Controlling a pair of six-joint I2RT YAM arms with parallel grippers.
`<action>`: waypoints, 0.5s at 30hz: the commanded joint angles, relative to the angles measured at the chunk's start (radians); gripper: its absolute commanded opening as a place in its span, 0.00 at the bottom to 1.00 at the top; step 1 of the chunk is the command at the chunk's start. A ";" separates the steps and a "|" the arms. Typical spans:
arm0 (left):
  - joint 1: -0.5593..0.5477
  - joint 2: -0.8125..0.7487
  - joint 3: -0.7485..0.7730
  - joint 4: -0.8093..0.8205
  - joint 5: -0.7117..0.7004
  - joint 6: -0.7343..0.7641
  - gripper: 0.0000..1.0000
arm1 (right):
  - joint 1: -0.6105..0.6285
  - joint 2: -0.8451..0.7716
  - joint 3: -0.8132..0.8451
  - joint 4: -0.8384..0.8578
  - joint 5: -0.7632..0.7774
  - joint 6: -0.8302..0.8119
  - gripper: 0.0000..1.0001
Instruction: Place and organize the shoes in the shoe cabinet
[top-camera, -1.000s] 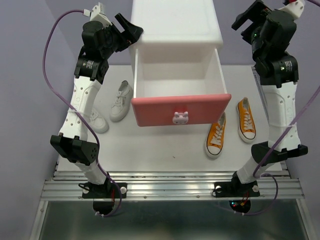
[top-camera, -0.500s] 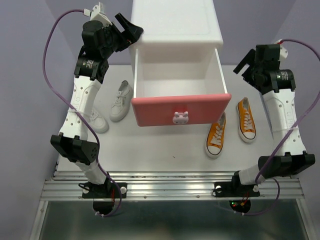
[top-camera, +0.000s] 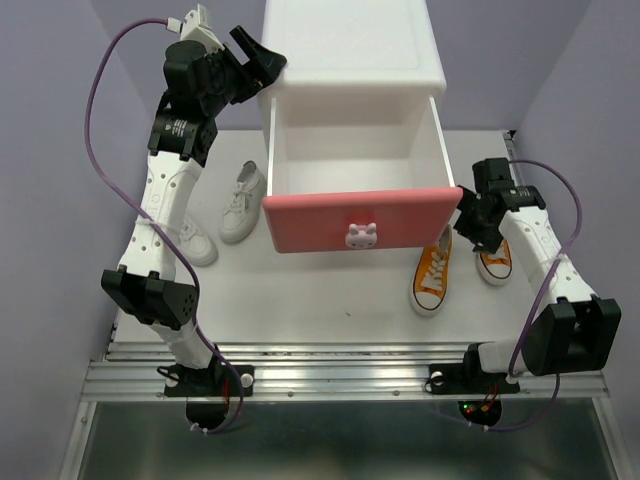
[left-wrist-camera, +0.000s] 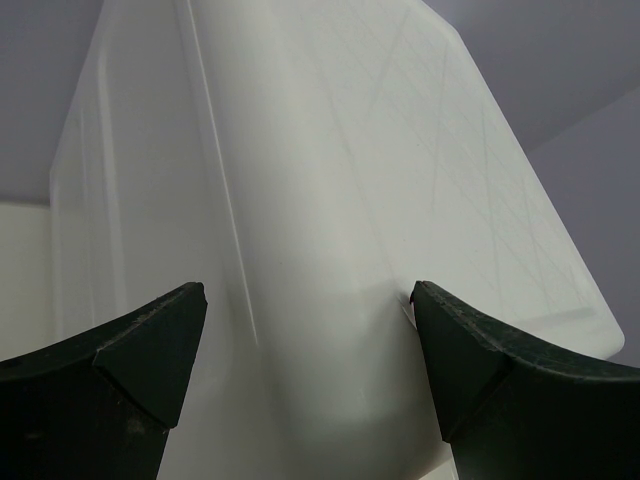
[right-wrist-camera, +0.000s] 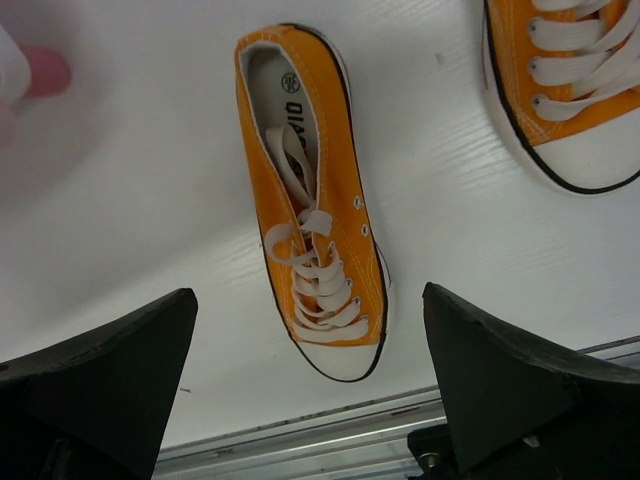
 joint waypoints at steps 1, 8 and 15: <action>0.019 0.078 -0.056 -0.319 -0.057 0.106 0.94 | -0.009 0.021 -0.034 0.072 -0.098 -0.074 1.00; 0.019 0.075 -0.057 -0.336 -0.073 0.107 0.94 | -0.009 0.107 -0.105 0.164 -0.081 -0.069 1.00; 0.019 0.077 -0.053 -0.348 -0.082 0.112 0.94 | -0.009 0.174 -0.128 0.205 -0.085 -0.108 0.93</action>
